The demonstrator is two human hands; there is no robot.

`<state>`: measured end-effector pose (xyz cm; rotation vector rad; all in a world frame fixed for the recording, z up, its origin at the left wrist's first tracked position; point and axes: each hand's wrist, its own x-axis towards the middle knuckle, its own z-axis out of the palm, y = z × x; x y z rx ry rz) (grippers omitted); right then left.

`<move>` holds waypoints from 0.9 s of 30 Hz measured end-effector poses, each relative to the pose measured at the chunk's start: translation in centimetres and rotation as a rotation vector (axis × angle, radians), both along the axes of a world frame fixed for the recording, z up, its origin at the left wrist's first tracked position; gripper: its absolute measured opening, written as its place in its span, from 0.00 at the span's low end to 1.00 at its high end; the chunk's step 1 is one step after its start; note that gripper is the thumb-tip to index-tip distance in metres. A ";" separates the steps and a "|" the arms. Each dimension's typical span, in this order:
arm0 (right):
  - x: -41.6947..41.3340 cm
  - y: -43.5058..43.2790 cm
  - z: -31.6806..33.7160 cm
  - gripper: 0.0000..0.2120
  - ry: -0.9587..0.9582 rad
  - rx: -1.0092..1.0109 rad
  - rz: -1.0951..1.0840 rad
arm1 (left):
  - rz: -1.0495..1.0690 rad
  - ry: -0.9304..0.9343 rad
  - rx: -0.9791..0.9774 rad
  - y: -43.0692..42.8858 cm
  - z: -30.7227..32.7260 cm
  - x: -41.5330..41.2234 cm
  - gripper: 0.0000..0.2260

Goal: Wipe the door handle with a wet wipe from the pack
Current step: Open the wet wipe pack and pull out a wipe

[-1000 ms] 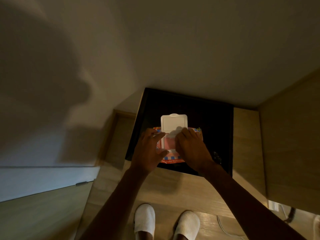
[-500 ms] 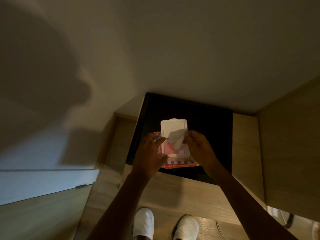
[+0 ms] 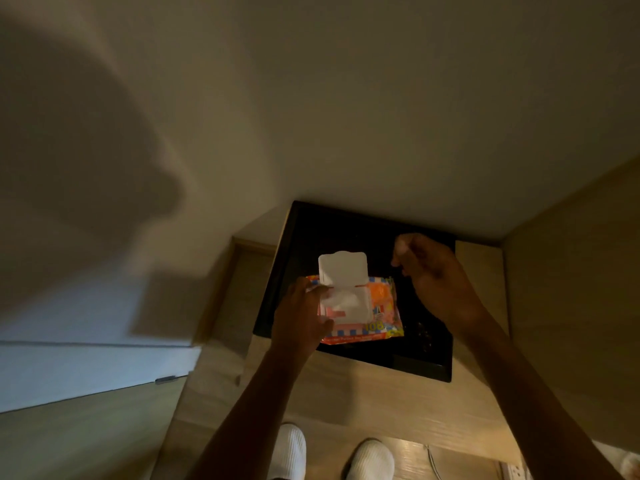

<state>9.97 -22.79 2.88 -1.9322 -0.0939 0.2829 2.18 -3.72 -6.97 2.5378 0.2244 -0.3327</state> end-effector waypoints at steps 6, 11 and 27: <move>-1.8 -0.6 -4.2 0.09 0.088 -0.415 0.185 | 0.040 -0.006 -0.041 -0.2 0.0 0.0 0.25; -4.7 0.9 -6.9 0.18 0.059 -0.556 0.140 | 0.004 -0.017 -0.101 1.0 -1.0 0.1 0.26; -0.4 0.7 0.9 0.07 -0.247 -0.356 -0.019 | -0.008 0.020 -0.100 -0.2 -0.3 0.7 0.30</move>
